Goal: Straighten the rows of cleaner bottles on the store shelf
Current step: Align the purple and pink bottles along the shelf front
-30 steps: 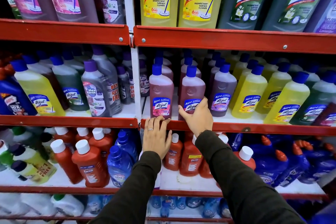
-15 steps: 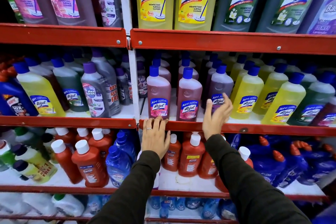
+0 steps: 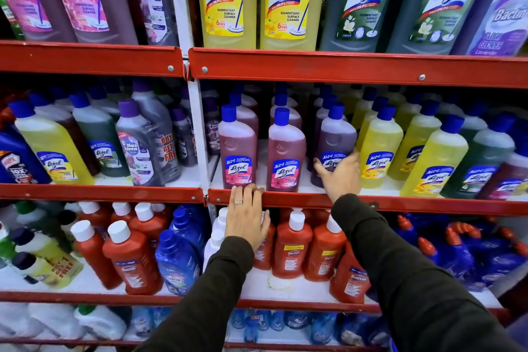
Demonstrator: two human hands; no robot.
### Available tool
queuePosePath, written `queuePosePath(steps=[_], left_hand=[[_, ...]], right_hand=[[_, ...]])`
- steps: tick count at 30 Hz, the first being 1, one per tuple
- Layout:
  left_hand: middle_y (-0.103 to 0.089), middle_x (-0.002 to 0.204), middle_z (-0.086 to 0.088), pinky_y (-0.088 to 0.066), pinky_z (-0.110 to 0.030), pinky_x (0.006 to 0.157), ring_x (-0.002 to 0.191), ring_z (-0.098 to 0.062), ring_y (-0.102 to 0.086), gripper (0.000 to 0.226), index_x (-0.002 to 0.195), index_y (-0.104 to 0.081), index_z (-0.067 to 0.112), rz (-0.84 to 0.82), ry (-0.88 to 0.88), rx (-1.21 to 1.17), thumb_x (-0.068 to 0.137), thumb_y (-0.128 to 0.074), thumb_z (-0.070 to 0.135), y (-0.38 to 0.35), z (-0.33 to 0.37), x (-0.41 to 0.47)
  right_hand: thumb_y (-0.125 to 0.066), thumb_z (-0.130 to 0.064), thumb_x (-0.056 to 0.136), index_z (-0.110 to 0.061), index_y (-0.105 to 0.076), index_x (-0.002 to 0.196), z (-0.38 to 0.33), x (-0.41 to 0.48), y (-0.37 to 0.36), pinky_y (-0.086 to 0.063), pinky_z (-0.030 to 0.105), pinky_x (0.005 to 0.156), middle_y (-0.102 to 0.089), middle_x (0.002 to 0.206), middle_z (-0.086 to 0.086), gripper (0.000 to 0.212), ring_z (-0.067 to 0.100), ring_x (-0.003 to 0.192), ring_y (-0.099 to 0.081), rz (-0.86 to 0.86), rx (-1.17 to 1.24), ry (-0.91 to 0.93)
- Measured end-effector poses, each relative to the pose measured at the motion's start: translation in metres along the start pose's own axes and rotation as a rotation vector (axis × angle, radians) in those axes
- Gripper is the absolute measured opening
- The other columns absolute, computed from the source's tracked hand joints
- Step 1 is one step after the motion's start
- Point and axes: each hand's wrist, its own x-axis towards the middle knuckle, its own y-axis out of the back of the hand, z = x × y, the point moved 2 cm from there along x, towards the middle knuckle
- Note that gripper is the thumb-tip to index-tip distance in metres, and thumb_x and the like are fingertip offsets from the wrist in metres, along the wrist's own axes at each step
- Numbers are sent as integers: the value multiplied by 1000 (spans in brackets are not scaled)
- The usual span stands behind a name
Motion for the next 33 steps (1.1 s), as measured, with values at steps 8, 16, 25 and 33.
queuePosePath(steps=[8,16,25,33], left_hand=[[-56,129,-13,-31,-50,119,125,-31,-50,51,131,-49,11,-20,13,-88,84,-61,27,-1,10,-2],[-57,126,-16,-35,-50,116,121,-34,-52,47,126,-51,9,-28,82,-79,84,-63,27,0,16,0],[-54,128,-21,-36,-55,113,124,-40,-48,52,126,-50,6,45,139,-61,81,-67,27,-3,28,-5],[-56,136,-13,-27,-52,120,129,-33,-49,59,138,-44,12,37,-122,-43,85,-58,35,-9,109,13]], right_hand=[[-77,-57,77,-2,-36,139,10,-19,14,-59,44,90,-60,129,20,93,37,116,-65,-42,-24,97],[-74,-60,80,-3,-30,149,15,-25,25,-56,40,96,-55,140,17,99,33,124,-61,-87,-21,162],[-57,-52,96,-11,-32,154,39,-2,55,-31,54,118,-35,156,16,76,32,143,-40,263,204,47],[-84,-39,79,1,-18,156,62,60,62,-39,49,116,-42,151,26,110,42,142,-43,-64,84,-118]])
